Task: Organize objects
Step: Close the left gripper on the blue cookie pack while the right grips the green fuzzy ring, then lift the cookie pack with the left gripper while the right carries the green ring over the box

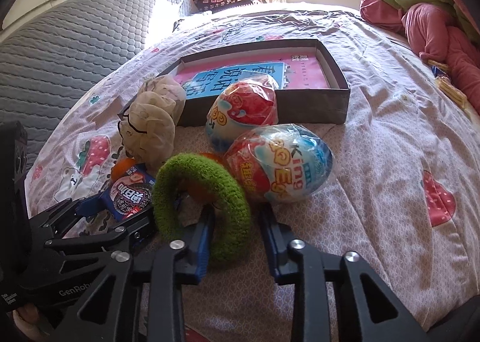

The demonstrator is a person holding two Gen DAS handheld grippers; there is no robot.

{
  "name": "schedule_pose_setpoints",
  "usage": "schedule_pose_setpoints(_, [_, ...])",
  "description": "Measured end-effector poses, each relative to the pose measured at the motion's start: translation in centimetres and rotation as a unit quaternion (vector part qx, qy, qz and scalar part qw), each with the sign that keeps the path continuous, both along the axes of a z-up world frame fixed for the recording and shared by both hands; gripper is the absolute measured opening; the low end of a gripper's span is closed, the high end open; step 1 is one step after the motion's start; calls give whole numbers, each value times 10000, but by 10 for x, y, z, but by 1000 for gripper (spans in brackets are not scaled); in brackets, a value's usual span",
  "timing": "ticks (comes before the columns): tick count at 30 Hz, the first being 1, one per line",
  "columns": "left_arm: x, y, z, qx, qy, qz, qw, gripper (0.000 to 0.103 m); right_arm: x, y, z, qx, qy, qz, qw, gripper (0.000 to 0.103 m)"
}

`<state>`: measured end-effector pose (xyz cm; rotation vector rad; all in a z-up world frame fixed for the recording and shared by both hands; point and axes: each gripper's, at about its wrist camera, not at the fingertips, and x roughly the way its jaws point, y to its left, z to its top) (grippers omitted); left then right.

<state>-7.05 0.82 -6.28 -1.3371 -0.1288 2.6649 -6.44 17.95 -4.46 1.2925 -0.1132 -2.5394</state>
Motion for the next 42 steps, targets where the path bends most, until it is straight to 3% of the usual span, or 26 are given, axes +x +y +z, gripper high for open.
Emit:
schedule_pose_setpoints(2, [2, 3, 0, -4, 24, -100, 9999, 62, 1, -2, 0, 55, 34, 51, 10000, 23])
schedule_pose_setpoints(13, [7, -5, 4, 349, 94, -171, 9992, 52, 7, -2, 5, 71, 264, 107, 9996, 20])
schedule_pose_setpoints(42, [35, -14, 39, 493, 538, -189, 9972, 50, 27, 6, 34, -101, 927, 130, 9956, 14])
